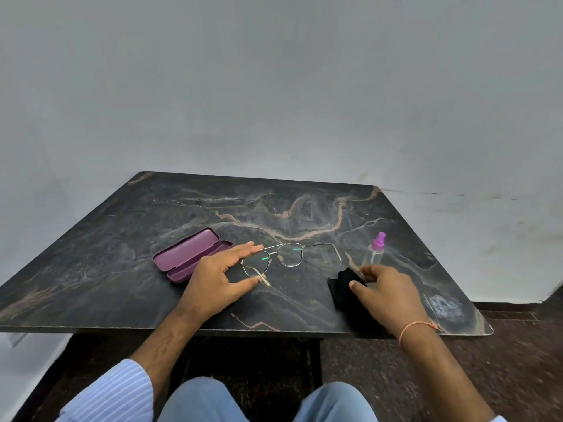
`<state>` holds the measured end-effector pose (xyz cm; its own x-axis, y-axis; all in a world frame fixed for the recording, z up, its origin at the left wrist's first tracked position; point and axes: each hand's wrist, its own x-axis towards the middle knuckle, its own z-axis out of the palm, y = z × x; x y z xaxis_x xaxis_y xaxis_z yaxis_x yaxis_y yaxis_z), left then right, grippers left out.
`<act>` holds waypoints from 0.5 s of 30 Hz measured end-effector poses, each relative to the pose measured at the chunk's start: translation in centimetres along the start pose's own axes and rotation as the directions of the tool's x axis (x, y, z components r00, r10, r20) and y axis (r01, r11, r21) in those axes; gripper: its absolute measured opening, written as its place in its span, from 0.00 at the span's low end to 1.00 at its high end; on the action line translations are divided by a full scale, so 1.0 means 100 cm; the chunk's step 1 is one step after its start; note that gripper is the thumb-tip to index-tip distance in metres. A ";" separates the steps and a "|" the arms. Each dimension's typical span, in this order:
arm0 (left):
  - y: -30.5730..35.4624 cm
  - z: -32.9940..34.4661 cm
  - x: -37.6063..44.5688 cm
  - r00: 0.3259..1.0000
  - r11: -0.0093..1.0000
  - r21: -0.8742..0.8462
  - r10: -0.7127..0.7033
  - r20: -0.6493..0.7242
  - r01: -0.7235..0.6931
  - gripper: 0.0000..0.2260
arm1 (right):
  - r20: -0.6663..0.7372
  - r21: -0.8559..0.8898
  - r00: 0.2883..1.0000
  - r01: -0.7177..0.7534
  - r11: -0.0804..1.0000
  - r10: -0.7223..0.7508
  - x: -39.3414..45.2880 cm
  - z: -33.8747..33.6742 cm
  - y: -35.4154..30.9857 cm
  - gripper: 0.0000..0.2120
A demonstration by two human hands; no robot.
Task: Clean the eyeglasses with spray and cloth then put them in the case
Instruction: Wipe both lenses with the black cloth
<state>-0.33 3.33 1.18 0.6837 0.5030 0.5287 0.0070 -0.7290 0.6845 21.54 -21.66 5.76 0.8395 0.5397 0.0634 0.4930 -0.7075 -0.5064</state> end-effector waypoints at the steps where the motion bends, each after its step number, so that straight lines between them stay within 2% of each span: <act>1: 0.000 0.000 0.000 1.000 1.000 0.002 0.005 0.008 -0.005 0.31 | -0.024 -0.093 0.999 0.027 0.995 -0.030 -0.003 -0.004 -0.003 0.18; 4: 0.001 -0.001 -0.001 1.000 1.000 0.000 0.013 0.019 -0.013 0.31 | -0.117 -0.203 0.982 0.119 0.972 -0.145 -0.009 -0.007 -0.009 0.14; 7: 0.002 -0.002 -0.001 1.000 0.999 -0.034 -0.001 0.008 0.002 0.30 | -0.190 -0.019 0.938 0.293 0.956 -0.291 -0.008 -0.007 -0.013 0.15; 10: 0.004 -0.003 -0.002 1.000 0.997 -0.072 -0.017 -0.021 0.015 0.29 | -0.204 0.165 0.888 0.446 0.880 -0.412 -0.004 0.001 -0.018 0.14; 15: 0.005 -0.004 -0.002 1.000 0.996 -0.089 -0.016 -0.019 0.014 0.29 | -0.274 0.346 0.861 0.504 0.791 -0.428 0.005 0.010 -0.028 0.15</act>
<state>-0.75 3.09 1.61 0.6693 0.5233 0.5274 -0.0484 -0.6776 0.7338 20.35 -18.89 6.34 0.5743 0.6427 0.5070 0.7340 -0.1301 -0.6666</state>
